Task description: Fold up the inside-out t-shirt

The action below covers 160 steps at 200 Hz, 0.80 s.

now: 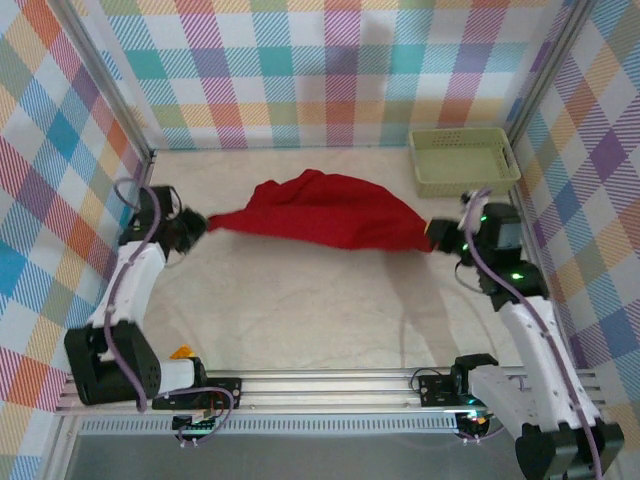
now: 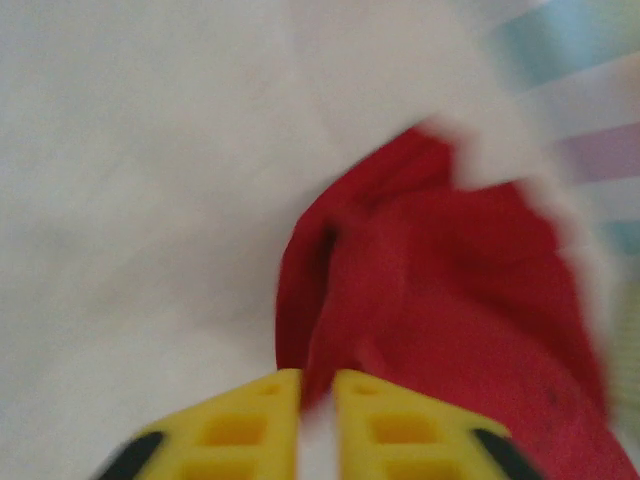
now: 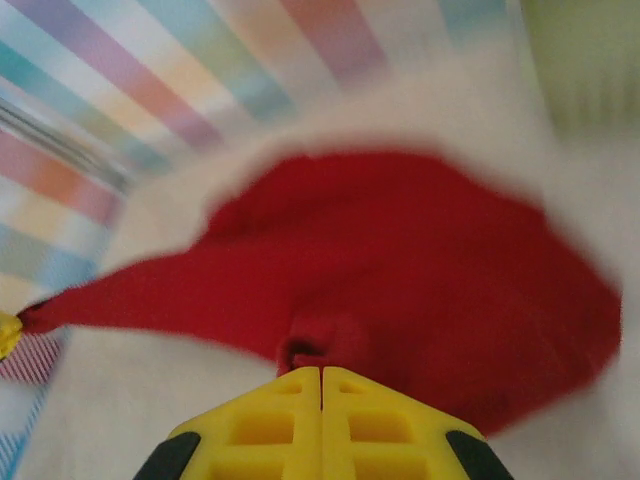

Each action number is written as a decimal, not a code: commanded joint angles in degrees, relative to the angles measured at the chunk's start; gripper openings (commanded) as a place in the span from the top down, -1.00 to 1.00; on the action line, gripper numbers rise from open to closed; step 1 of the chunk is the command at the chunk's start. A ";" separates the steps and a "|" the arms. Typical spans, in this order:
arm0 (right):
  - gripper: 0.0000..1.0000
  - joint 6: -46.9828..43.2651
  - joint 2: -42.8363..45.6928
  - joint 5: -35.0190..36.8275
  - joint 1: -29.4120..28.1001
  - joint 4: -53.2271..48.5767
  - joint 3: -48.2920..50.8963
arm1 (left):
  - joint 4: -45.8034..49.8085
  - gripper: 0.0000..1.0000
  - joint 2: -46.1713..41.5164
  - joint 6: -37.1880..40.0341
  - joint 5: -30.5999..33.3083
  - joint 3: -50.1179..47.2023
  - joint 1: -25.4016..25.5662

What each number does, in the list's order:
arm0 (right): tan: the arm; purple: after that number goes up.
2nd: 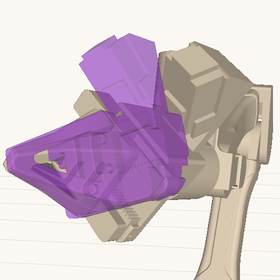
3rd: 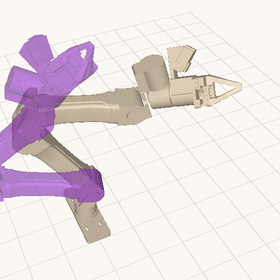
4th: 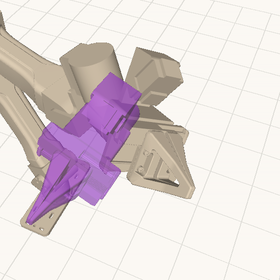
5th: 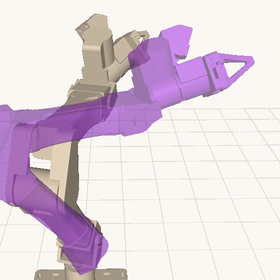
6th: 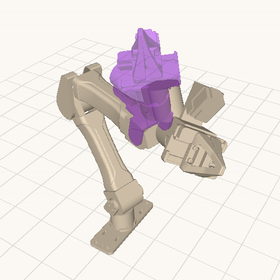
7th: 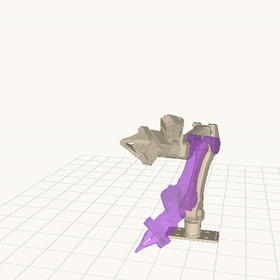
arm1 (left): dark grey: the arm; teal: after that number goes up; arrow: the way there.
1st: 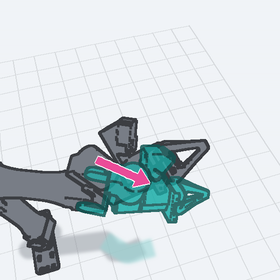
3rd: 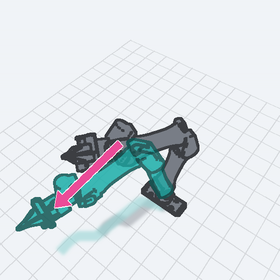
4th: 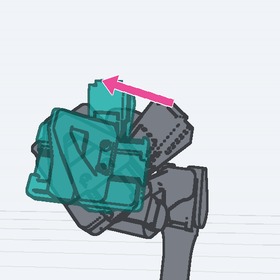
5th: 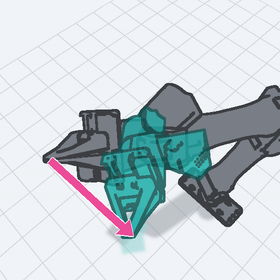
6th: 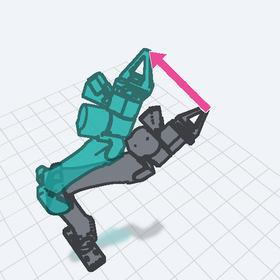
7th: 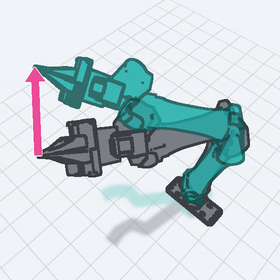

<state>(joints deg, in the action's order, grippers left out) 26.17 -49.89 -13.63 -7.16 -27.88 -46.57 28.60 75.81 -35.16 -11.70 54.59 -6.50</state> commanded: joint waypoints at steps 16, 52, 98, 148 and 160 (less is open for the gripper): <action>1.00 8.30 3.15 -3.85 -0.31 -5.13 10.72 | 2.73 -0.12 -1.22 -0.95 2.62 -5.66 1.47; 0.43 12.15 0.47 3.47 -0.39 -14.30 10.52 | 7.83 -0.35 -1.04 0.69 15.58 4.47 21.10; -0.04 8.56 -1.56 17.79 -4.25 -21.04 1.57 | 7.33 -0.31 16.56 2.17 19.21 16.99 44.56; -0.03 4.82 -13.46 14.76 -12.97 -11.83 1.39 | 2.40 -0.25 30.53 1.33 17.89 24.19 55.52; -0.05 3.96 -17.60 14.77 -14.71 -8.29 1.08 | -1.59 -0.26 30.23 0.26 17.35 21.55 55.48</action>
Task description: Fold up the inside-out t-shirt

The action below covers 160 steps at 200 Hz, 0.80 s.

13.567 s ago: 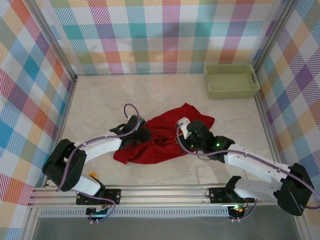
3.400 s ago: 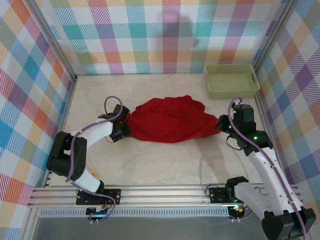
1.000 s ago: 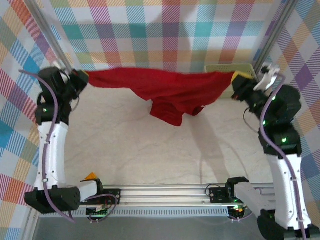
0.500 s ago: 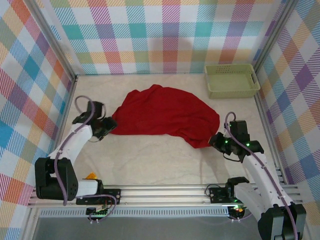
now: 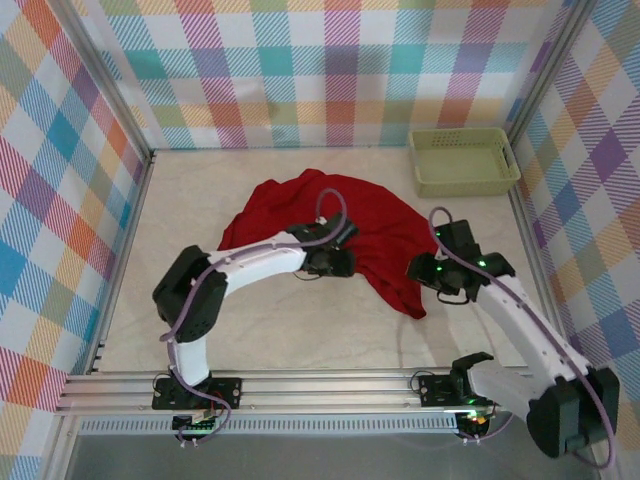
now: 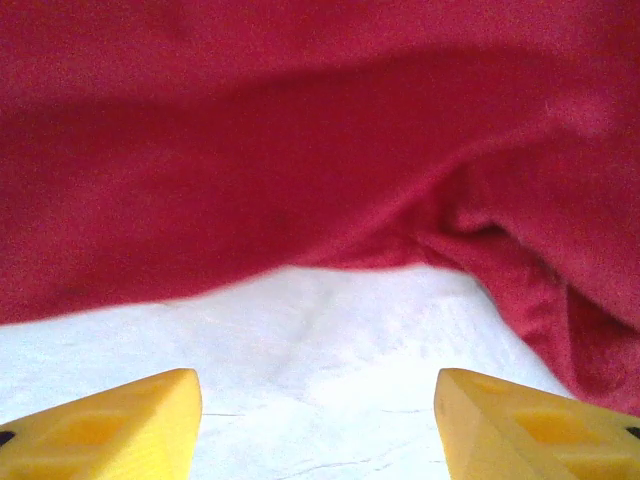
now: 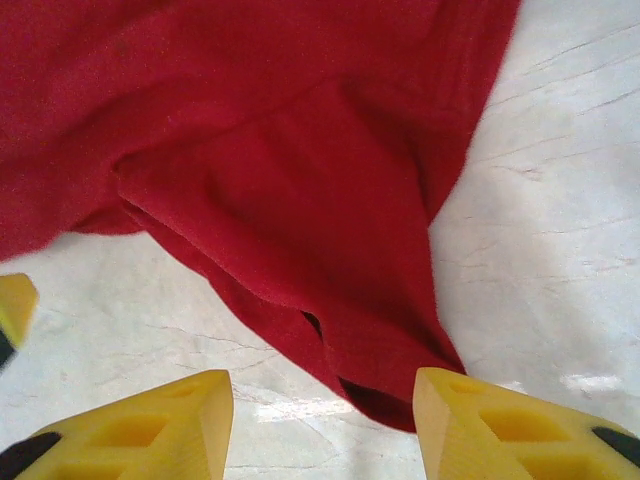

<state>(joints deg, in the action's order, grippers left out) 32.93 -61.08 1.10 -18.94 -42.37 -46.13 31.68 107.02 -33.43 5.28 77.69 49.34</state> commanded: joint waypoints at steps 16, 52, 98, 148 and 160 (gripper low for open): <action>-0.09 -3.98 -11.42 -1.76 -3.79 10.60 -0.22 | -7.27 -0.28 -1.42 -2.75 -0.05 -4.08 -0.28; -0.14 -5.71 -21.50 -0.99 -4.60 13.77 -3.45 | -11.21 -0.29 -2.72 -4.24 -0.26 -8.93 -0.29; -0.03 -6.46 -27.46 3.72 -4.99 13.99 -5.95 | -15.25 -0.30 -2.43 -6.03 -2.60 -11.82 -0.12; 0.96 -7.69 -27.74 8.79 -4.57 13.26 -8.16 | -17.78 -0.38 -0.68 -5.62 -3.53 -9.36 1.61; 1.00 -7.95 -27.32 9.41 -4.27 13.07 -8.83 | -17.64 -0.38 0.50 -5.39 -4.10 -8.11 2.11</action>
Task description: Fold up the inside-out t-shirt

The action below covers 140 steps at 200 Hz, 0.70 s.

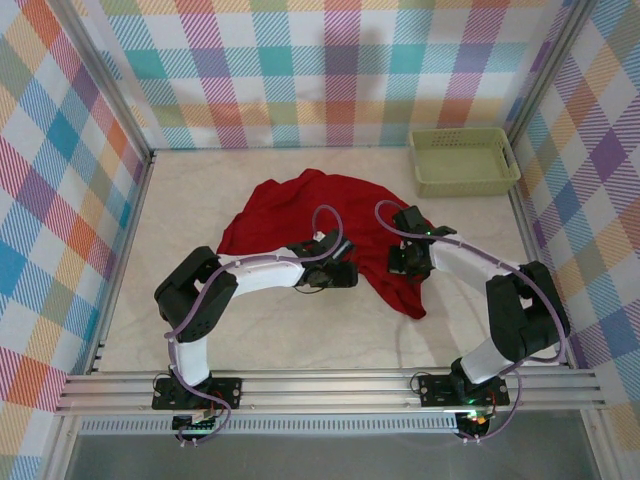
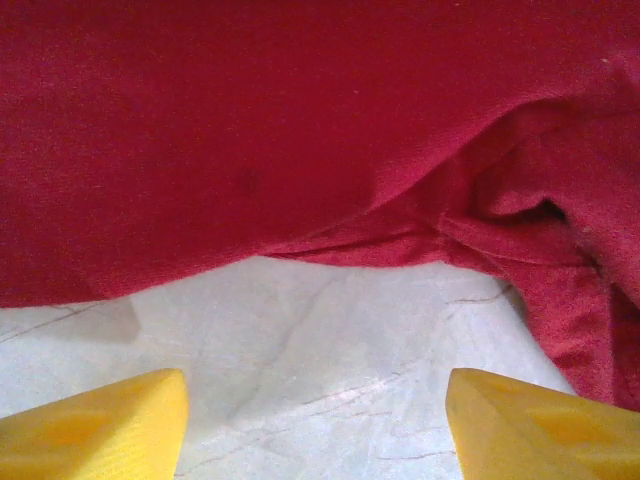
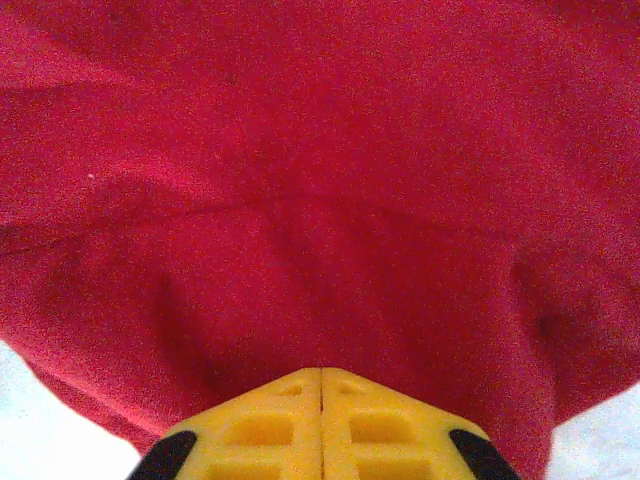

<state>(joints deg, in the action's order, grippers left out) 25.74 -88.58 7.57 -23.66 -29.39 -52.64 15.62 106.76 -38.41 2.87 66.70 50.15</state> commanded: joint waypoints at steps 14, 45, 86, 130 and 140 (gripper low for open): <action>1.00 -1.19 1.11 3.34 1.14 -0.25 -2.89 | -1.73 -0.38 1.96 -0.52 -2.26 4.09 2.00; 0.53 -3.76 5.42 -4.79 1.29 1.26 -0.56 | -0.81 -0.39 2.29 -2.01 0.08 5.18 2.89; -0.10 -1.61 7.48 -7.60 -1.61 -0.85 2.74 | -5.76 -0.40 -0.14 -5.86 1.87 -0.20 2.41; -0.19 1.11 3.01 -6.52 -1.91 -1.73 3.11 | -9.10 -0.40 -1.17 -7.81 0.69 -2.82 1.89; -0.16 1.33 1.96 -5.79 -1.87 -1.70 2.86 | -9.17 -0.38 -1.03 -7.80 0.40 -2.67 1.85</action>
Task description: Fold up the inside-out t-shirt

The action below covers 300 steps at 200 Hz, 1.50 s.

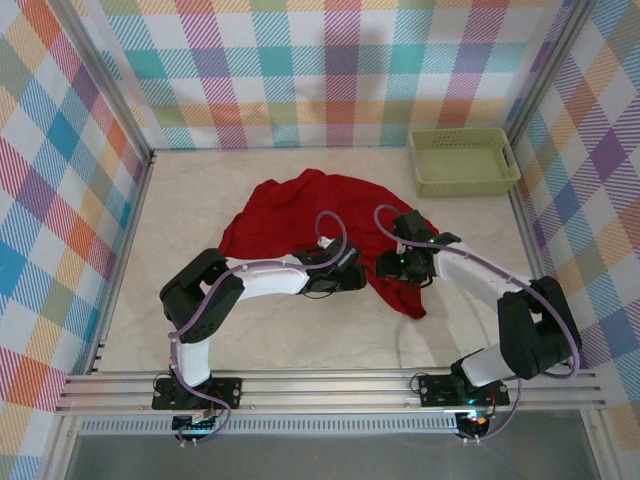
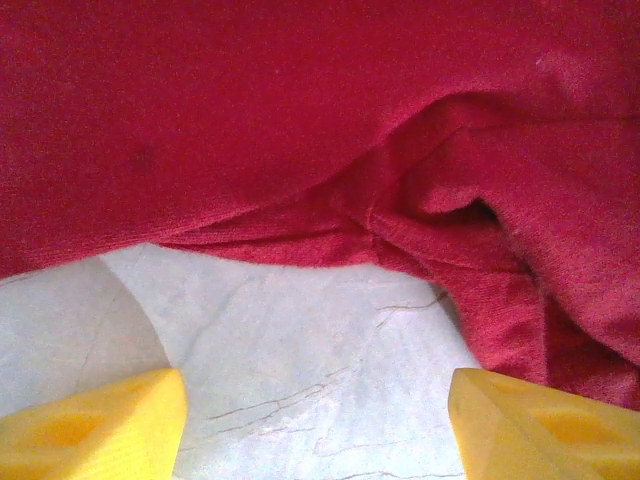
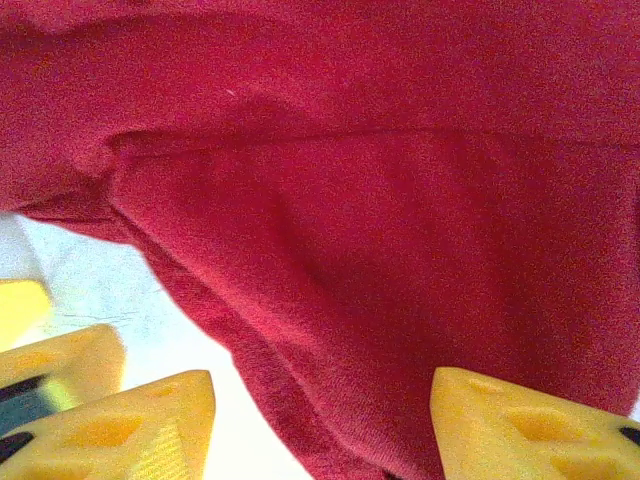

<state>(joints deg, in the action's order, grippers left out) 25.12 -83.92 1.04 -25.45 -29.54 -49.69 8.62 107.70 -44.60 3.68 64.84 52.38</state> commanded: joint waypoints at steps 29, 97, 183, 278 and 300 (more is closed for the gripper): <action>0.19 1.34 -3.96 3.78 0.01 -1.57 -1.35 | -2.80 -0.37 -1.10 -1.63 -1.96 -0.22 -0.26; 1.00 -1.02 -1.84 5.88 1.44 -3.47 -5.93 | -1.87 -0.34 2.59 -0.77 -4.88 4.20 1.02; 1.00 -1.52 -1.53 -3.89 7.49 0.17 -5.50 | 4.24 -0.07 10.11 0.53 -5.08 13.52 1.32; 0.75 -7.07 -14.37 15.91 8.93 -0.76 -16.06 | 8.00 0.58 13.96 1.36 -5.33 17.22 1.32; 0.51 -7.89 -16.78 17.76 8.93 -2.58 -18.68 | 7.90 0.69 13.87 1.33 -5.35 16.94 1.32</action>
<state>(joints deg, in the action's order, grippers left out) 19.77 -98.72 12.25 -16.84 -29.76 -65.28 14.72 120.49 -43.72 -0.36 81.91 53.06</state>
